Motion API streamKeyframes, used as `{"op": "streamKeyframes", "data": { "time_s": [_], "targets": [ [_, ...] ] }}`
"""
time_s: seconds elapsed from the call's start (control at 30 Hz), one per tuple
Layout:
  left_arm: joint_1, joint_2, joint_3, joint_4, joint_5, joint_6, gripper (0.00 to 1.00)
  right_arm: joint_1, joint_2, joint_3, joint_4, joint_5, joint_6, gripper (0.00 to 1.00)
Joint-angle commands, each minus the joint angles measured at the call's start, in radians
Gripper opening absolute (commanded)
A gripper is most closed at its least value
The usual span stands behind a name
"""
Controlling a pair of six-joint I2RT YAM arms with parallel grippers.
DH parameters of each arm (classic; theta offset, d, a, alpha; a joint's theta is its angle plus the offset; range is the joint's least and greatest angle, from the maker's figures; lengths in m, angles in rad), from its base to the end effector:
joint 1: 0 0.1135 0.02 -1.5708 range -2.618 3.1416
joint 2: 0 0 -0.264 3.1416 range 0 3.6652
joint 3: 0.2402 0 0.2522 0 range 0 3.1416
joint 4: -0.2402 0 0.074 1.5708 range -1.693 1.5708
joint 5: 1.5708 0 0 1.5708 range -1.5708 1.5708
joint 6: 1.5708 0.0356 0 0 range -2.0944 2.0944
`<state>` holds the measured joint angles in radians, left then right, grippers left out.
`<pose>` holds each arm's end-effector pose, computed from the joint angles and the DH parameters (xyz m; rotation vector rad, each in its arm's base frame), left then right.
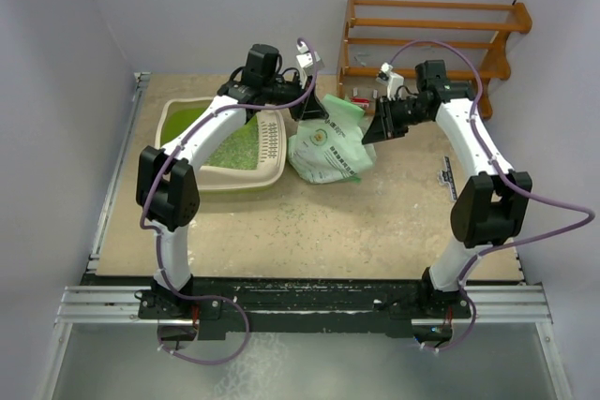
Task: Fill the litter box with clean litter
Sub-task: 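Scoop the cat litter from the cat litter bag.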
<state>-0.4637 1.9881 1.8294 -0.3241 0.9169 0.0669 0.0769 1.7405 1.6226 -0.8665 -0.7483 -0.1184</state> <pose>0.4015 -0.2324 0.3310 1.0780 1.7371 -1.1814 0.3673 0.0526 0.3211 -0.5158 2.3548 0.9247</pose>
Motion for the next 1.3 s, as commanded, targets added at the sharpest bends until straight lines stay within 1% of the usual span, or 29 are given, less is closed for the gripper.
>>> {"op": "streamKeyframes", "data": {
  "time_s": [0.0,0.07,0.13,0.33,0.5,0.67,0.83,0.9,0.97,1.07,1.27],
  "targets": [
    [0.002,-0.057,0.014,0.021,0.033,0.006,0.03,0.000,0.028,-0.014,0.051,0.147,-0.021,0.00],
    [0.002,-0.060,0.011,0.024,0.034,0.004,0.03,0.000,0.037,-0.029,0.064,0.159,-0.017,0.00],
    [0.002,-0.063,0.010,0.023,0.036,0.002,0.03,0.000,0.048,-0.045,0.113,0.194,-0.017,0.00],
    [0.003,-0.076,0.003,0.033,0.031,-0.003,0.03,0.001,0.090,-0.095,0.150,0.189,0.001,0.00],
    [0.003,-0.077,0.001,0.042,0.019,-0.011,0.03,-0.013,0.039,-0.130,0.221,0.166,0.050,0.00],
    [0.003,-0.070,0.000,0.053,0.015,-0.015,0.03,-0.056,-0.011,-0.118,0.201,0.154,0.075,0.00],
    [0.003,-0.064,-0.001,0.056,0.015,-0.014,0.03,-0.157,-0.053,-0.145,0.203,0.108,0.075,0.00],
    [0.005,-0.065,0.001,0.053,0.013,-0.013,0.03,-0.176,-0.053,-0.148,0.196,0.092,0.064,0.00],
    [0.005,-0.061,0.003,0.053,0.016,-0.016,0.03,-0.177,-0.042,-0.136,0.159,0.081,0.023,0.00],
    [0.005,-0.058,0.008,0.051,0.020,-0.016,0.03,-0.173,-0.033,-0.147,0.192,0.083,0.021,0.00],
    [0.004,-0.049,0.028,0.053,0.024,-0.027,0.03,-0.143,-0.011,-0.156,0.193,0.066,0.006,0.00]
  ]
}}
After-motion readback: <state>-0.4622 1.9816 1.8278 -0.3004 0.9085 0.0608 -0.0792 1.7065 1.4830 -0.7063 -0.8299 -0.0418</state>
